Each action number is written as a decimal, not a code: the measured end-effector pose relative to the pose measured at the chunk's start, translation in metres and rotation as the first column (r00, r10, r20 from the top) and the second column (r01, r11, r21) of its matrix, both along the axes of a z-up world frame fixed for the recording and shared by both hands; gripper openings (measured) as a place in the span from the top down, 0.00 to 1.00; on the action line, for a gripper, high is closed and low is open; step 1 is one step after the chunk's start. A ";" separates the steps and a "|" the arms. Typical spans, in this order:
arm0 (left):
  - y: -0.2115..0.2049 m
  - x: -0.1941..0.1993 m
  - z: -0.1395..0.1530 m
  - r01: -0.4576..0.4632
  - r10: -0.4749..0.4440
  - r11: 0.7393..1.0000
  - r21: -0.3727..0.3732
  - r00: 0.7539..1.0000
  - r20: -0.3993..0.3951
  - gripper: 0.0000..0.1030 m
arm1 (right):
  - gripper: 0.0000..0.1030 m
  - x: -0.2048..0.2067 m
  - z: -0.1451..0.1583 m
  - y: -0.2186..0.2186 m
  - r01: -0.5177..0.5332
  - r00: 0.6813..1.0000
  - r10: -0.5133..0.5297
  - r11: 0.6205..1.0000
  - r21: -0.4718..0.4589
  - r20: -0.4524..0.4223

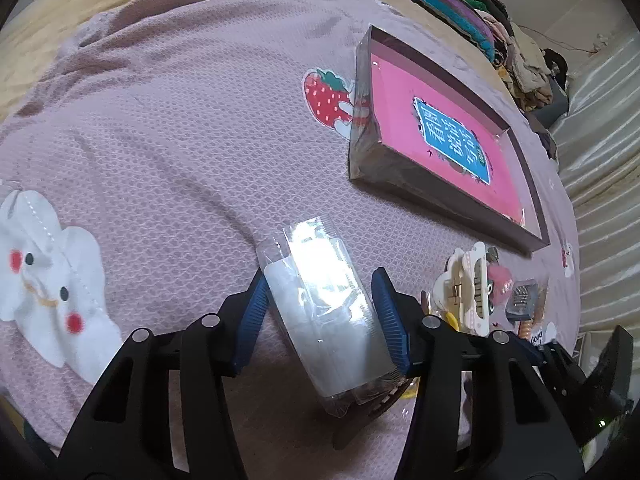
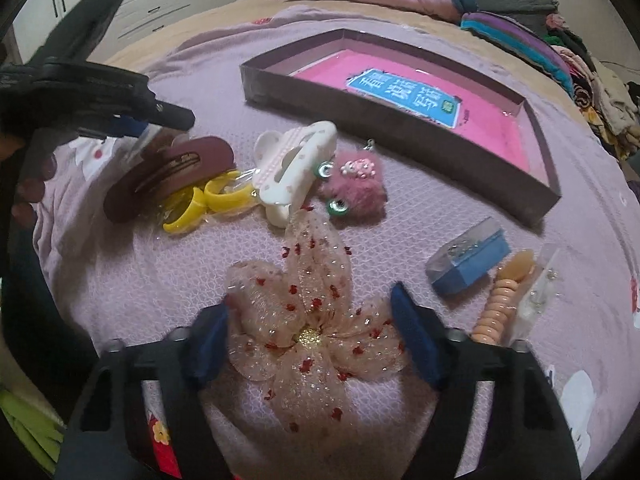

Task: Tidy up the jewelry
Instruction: 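Grasp the clear plastic bag with the left tool while the right tool grasps the pink mesh bow, then carry the bag and bow into the tray and release both, then withdraw both tools from the tray toward the remaining jewelry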

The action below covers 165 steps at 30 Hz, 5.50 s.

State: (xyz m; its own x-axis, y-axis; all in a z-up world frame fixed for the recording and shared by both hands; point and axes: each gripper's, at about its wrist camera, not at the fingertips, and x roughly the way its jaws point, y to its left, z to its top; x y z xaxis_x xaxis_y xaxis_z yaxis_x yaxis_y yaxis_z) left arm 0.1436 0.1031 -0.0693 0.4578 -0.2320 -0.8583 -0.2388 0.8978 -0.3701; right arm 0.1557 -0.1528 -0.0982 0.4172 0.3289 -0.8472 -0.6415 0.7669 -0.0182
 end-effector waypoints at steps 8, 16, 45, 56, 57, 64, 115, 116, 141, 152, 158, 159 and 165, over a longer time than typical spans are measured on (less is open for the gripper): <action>0.006 -0.005 0.031 -0.003 0.001 0.999 0.043 0.998 0.064 0.60 | 0.81 -0.002 0.013 -0.006 -0.013 1.000 0.015 0.995 0.095 -0.019; -0.001 0.010 0.061 0.023 -0.032 0.997 0.077 0.993 0.118 0.60 | 0.90 0.004 0.048 -0.033 0.041 0.999 -0.031 0.971 0.235 -0.045; -0.084 0.119 0.084 0.157 -0.183 0.976 0.148 0.966 0.184 0.60 | 0.90 0.095 0.144 -0.121 0.265 0.934 -0.336 0.880 0.394 0.122; -0.092 0.154 0.048 0.167 -0.190 0.969 0.181 0.975 0.116 0.60 | 0.90 0.142 0.128 -0.110 0.299 0.931 -0.353 0.883 0.362 0.092; -0.093 0.155 0.045 0.168 -0.191 0.968 0.184 0.975 0.110 0.60 | 0.90 0.146 0.124 -0.108 0.303 0.932 -0.353 0.885 0.354 0.085; -0.094 0.161 0.028 0.185 -0.205 0.960 0.208 0.975 0.080 0.60 | 0.90 0.169 0.094 -0.088 0.323 0.935 -0.350 0.903 0.282 0.049; -0.061 -0.008 0.152 0.021 -0.114 0.968 0.250 0.924 0.365 0.09 | 0.10 0.032 0.177 -0.133 0.298 0.881 -0.411 0.867 0.400 0.233; -0.062 -0.011 0.152 0.023 -0.118 0.967 0.253 0.924 0.364 0.09 | 0.10 0.029 0.177 -0.133 0.294 0.883 -0.406 0.868 0.400 0.235; -0.091 -0.064 0.113 0.105 -0.212 0.936 0.336 0.931 0.298 0.09 | 0.09 -0.024 0.147 -0.105 0.195 0.941 -0.272 0.921 0.336 0.201; -0.089 -0.069 0.081 0.142 -0.224 0.935 0.326 0.947 0.230 0.09 | 0.09 -0.031 0.120 -0.086 0.175 0.961 -0.225 0.944 0.281 0.158; -0.083 -0.070 0.060 0.167 -0.230 0.938 0.303 0.955 0.188 0.09 | 0.09 -0.028 0.106 -0.076 0.165 0.970 -0.204 0.952 0.258 0.131; -0.082 -0.069 0.056 0.167 -0.228 0.939 0.301 0.957 0.180 0.09 | 0.09 -0.027 0.104 -0.075 0.163 0.971 -0.200 0.953 0.255 0.129; -0.071 -0.066 0.031 0.191 -0.229 0.951 0.242 0.964 0.137 0.21 | 0.09 -0.022 0.089 -0.064 0.154 0.978 -0.181 0.962 0.226 0.105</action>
